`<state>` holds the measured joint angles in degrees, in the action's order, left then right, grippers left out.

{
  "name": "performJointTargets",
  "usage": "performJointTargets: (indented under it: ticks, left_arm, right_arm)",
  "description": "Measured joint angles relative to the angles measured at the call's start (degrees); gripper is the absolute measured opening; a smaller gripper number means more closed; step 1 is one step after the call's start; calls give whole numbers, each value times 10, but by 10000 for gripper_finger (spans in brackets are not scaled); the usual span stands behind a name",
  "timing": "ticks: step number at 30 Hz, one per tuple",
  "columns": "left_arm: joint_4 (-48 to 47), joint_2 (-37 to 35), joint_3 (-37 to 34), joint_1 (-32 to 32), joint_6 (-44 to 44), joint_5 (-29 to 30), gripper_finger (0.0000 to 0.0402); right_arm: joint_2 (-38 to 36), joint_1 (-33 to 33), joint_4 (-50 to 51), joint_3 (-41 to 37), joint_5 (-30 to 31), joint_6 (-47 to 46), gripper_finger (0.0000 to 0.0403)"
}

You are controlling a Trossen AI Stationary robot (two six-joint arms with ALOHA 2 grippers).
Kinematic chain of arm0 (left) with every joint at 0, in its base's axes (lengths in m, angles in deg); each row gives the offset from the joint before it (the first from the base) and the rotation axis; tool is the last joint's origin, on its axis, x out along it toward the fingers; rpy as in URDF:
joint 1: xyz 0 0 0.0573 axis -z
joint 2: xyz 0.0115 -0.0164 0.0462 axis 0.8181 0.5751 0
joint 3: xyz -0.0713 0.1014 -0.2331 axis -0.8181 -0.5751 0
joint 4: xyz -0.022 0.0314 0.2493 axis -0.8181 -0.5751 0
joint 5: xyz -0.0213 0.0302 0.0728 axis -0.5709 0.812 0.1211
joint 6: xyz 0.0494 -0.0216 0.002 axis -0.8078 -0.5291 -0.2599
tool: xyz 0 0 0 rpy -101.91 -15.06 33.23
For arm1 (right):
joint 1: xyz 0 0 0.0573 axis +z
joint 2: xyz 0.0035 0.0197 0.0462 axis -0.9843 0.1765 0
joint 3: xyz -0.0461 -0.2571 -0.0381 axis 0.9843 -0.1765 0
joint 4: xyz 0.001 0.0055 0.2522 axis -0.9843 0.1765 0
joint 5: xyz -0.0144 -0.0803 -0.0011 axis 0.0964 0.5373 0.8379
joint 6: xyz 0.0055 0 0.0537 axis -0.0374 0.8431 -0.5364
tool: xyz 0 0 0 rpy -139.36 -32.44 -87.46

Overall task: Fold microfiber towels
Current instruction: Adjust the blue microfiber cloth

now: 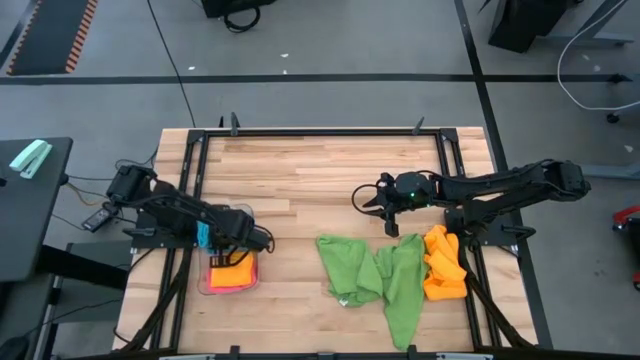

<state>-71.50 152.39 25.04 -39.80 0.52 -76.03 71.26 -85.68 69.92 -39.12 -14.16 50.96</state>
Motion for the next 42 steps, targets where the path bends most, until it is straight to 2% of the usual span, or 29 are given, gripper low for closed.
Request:
performJointTargets:
  ticks: [7, 12, 19, 23, 30, 37, 42]
  left_arm:
    - [-86, -10, 50, -2, -14, 6, 9]
    - [-99, -29, 79, -3, -22, 29, 21]
    - [43, -74, 78, -6, -4, 50, 53]
    - [88, -80, 75, -9, -8, 85, 61]
    - [185, -80, -9, -20, -6, 100, 51]
    - [184, -89, 8, -27, 3, 115, 38]
    - [74, -88, 72, -28, -5, 98, 31]
  right_arm:
    - [0, 0, 0, 0, 0, 0, 96]
    - [0, 0, 0, 0, 0, 0, 96]
    - [0, 0, 0, 0, 0, 0, 96]
    - [0, 0, 0, 0, 0, -1, 96]
    - [0, 0, 0, 0, 0, -2, 96]
    - [0, 0, -1, 0, 0, -2, 96]
    - [0, 0, -2, 0, 0, -2, 96]
